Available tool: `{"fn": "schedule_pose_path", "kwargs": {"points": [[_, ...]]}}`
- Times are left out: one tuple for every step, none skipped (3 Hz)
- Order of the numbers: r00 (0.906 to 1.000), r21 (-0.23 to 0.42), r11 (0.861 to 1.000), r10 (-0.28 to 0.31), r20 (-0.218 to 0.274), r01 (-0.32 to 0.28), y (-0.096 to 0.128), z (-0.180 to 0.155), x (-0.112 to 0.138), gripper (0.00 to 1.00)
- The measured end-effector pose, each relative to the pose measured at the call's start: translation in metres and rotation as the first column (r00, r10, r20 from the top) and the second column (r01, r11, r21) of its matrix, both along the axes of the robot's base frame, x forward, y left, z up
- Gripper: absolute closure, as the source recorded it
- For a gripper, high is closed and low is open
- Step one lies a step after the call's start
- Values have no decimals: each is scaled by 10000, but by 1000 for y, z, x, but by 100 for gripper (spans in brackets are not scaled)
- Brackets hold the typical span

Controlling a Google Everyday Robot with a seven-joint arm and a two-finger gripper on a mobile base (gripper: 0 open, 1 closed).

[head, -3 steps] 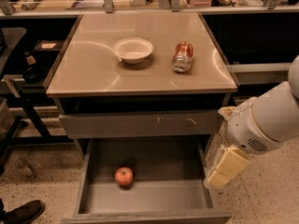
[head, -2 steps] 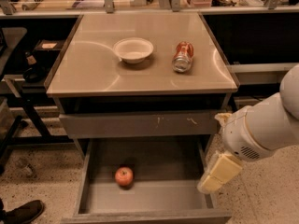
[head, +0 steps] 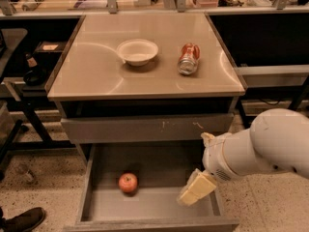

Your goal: Pick apple from middle drawer and place on counter

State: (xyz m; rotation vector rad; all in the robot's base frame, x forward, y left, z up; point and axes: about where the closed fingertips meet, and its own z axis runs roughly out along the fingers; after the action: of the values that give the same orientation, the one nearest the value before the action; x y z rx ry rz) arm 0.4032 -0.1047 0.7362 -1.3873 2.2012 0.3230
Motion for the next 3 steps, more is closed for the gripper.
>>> {"fn": "schedule_pose_path", "kwargs": {"points": [[9995, 413, 9988, -286, 97, 281, 15, -25, 7, 0], [9995, 413, 9988, -286, 97, 281, 15, -25, 7, 0], [9991, 1128, 9927, -423, -65, 428, 32, -49, 3, 0]]}}
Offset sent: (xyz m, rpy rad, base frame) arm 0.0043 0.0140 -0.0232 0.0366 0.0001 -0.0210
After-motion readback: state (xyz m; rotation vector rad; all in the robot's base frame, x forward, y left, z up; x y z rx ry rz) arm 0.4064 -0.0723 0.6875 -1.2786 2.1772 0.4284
